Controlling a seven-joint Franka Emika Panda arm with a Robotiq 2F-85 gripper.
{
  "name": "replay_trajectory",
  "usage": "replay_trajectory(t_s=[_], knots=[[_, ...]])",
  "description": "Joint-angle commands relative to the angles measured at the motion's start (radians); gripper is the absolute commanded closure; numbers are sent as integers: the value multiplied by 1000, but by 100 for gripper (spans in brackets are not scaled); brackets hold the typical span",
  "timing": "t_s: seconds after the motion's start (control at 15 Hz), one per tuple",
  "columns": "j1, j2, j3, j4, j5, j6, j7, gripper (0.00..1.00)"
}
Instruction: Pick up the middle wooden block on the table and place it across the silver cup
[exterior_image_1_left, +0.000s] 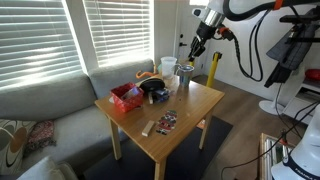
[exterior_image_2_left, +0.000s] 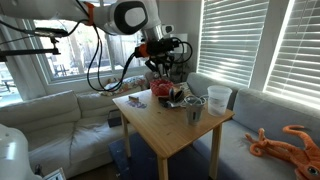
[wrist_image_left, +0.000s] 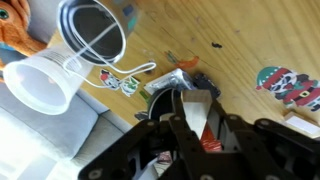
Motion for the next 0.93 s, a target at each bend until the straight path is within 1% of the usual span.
replay_trajectory(t_s=[0.0, 0.13, 0.33, 0.6, 0.87], knots=[[-36, 32, -46, 22, -65, 29, 57, 93], [-63, 51, -67, 24, -102, 59, 102, 93], [-83, 88, -88, 36, -126, 77, 151, 93], [-85, 150, -100, 59, -112, 109, 180, 93], [-86, 208, -97, 89, -108, 98, 200, 93]])
